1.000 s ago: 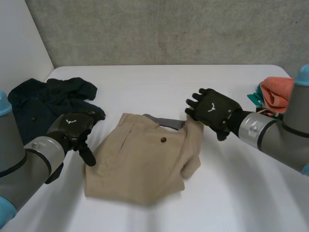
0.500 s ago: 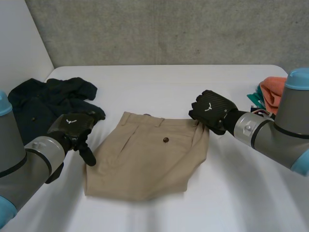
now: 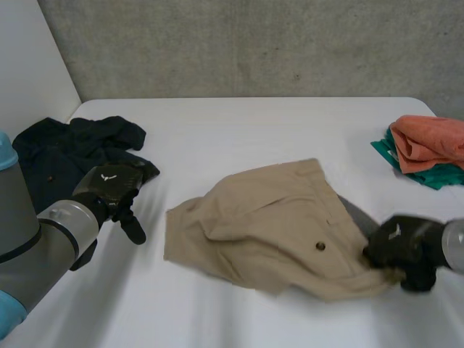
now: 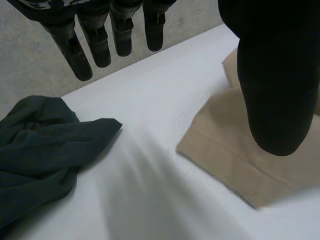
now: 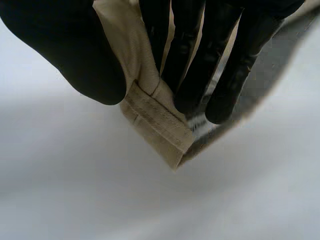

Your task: Fold the laundry.

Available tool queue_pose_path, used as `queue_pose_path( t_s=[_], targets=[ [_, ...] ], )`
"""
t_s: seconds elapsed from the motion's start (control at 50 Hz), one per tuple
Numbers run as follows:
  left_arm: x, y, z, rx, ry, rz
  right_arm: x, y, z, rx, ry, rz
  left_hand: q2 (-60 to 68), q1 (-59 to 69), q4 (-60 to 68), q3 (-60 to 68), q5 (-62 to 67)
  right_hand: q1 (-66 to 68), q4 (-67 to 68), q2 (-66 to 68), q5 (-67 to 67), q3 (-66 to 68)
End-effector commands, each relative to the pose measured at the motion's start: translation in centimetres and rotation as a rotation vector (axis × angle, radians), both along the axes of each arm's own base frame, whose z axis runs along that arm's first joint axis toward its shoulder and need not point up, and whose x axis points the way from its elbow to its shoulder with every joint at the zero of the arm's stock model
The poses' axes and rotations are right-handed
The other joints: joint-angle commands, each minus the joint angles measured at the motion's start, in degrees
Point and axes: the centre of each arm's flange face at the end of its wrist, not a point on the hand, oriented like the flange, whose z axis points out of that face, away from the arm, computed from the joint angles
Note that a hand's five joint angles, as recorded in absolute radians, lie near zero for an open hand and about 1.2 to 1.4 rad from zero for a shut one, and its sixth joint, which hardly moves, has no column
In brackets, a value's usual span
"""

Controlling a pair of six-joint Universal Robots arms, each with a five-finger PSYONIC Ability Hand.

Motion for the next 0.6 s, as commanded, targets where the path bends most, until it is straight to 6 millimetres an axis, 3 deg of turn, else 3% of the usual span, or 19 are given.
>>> queue_pose_path(
  t_s=[0.02,0.12,0.26,0.36,0.48,0.6],
  targets=[
    [0.0,0.0,0.0,-0.001,0.001,-0.001,0.7,-0.2,3.2,-0.094,-0.099,0.01,0.09,0.6,0.12,-0.28,-0.93,-33.72,-47.1,-45.46,-44.07,-47.6],
    [-0.1,-0.2,-0.1,0.001,-0.001,-0.003,0.3,-3.0,6.1,-0.267,-0.161,-0.076,0.09,0.61,0.12,-0.28,-0.93,-41.5,-54.89,-53.24,-51.86,-55.39],
    [-0.7,-1.5,-1.0,-0.018,0.001,-0.006,0.5,-3.4,9.4,-0.393,-0.204,-0.086,1.59,2.11,1.63,1.23,0.58,-40.83,-54.21,-52.57,-51.18,-54.71],
    [-1.5,-2.7,-2.0,-0.016,-0.002,-0.019,1.2,-3.9,10.0,-0.414,-0.268,-0.103,2.44,2.96,2.47,2.08,1.42,-40.66,-54.04,-52.4,-51.02,-54.54],
    [-3.4,-3.1,-3.7,0.017,-0.014,-0.065,4.9,-6.7,6.5,-0.357,-0.367,-0.096,6.31,6.82,6.34,5.94,5.29,-34.46,-47.84,-46.2,-44.82,-48.34],
    [-5.4,-3.0,-5.8,0.05,-0.033,-0.117,7.2,-8.4,2.8,-0.278,-0.407,-0.101,8.16,8.68,8.19,7.79,7.14,-32.08,-45.47,-43.82,-42.44,-45.96]
  ],
)
